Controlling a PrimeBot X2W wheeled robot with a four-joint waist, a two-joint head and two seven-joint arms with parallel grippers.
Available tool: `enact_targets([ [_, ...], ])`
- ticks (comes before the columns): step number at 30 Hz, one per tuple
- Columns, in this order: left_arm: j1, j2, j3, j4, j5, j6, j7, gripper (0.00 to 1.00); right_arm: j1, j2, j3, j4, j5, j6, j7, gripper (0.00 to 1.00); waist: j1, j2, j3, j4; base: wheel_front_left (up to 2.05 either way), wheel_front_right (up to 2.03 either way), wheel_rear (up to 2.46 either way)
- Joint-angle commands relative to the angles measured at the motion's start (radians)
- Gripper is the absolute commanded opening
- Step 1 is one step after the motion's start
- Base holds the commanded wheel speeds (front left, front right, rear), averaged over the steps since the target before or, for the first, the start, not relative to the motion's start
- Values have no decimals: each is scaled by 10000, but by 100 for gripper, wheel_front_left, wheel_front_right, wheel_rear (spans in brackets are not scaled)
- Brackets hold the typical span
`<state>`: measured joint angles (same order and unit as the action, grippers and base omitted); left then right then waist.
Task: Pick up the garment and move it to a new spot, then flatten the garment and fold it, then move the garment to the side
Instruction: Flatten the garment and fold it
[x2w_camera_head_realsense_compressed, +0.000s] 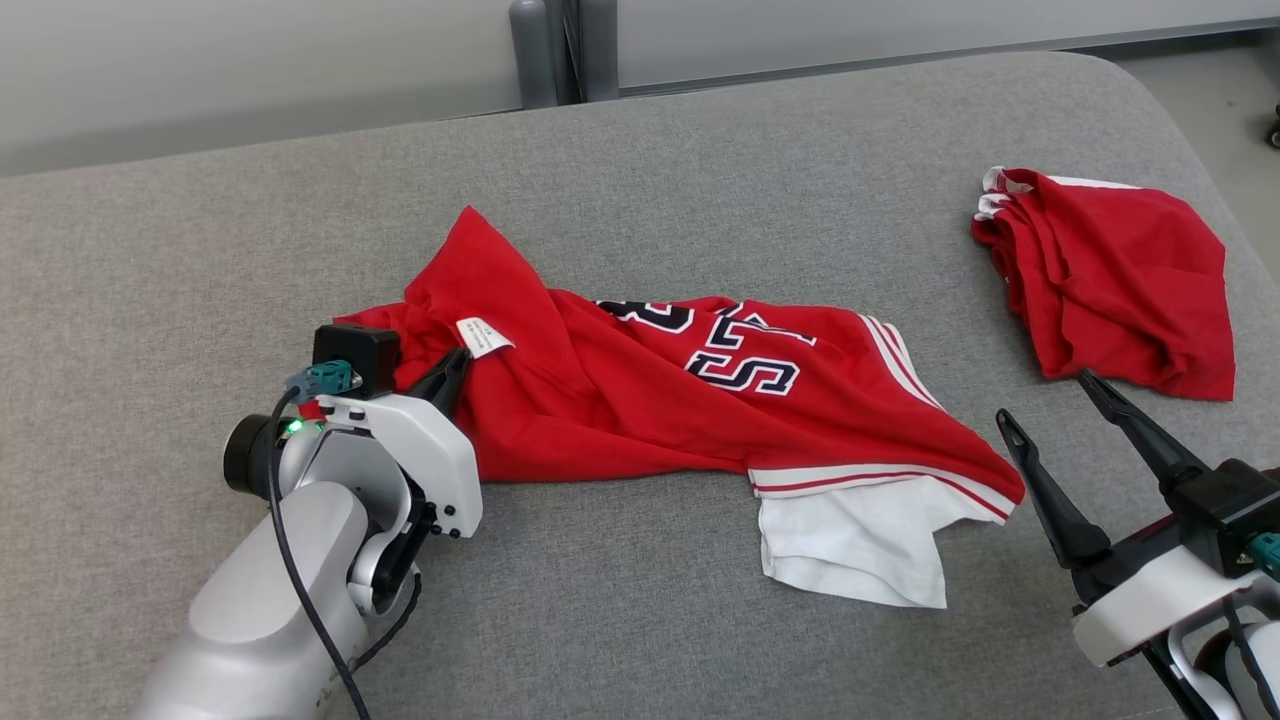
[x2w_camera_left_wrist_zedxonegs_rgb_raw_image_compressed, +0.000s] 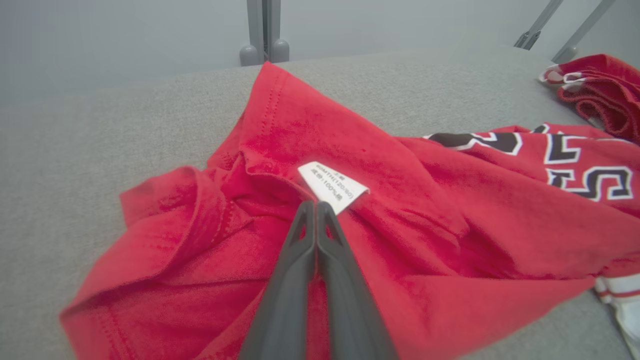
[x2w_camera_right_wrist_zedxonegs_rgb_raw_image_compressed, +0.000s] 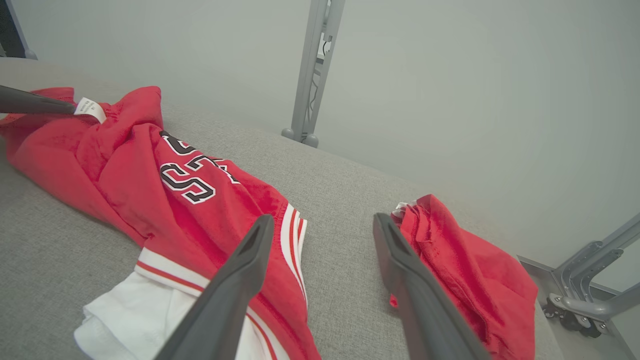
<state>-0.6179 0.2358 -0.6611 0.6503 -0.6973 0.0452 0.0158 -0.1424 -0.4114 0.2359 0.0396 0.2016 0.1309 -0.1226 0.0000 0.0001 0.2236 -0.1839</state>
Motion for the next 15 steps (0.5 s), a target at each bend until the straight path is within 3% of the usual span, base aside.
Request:
enact_targets([
  [1,-103,53,13,-23,40,-22,-111,0,-65,-52,-17,33,10,-3,-33,100,0,-1,-20,14,0,0,0],
  [10,436,321,75,-926,173,43,-992,0,171,10,-290,112,-65,-3,-135,100,0,-1,-312,382,0,0,0],
  [15,1553,695,277,-2061,51,479,-1534,0,417,76,-532,96,-91,-3,-159,100,0,-1,-476,902,0,0,0],
])
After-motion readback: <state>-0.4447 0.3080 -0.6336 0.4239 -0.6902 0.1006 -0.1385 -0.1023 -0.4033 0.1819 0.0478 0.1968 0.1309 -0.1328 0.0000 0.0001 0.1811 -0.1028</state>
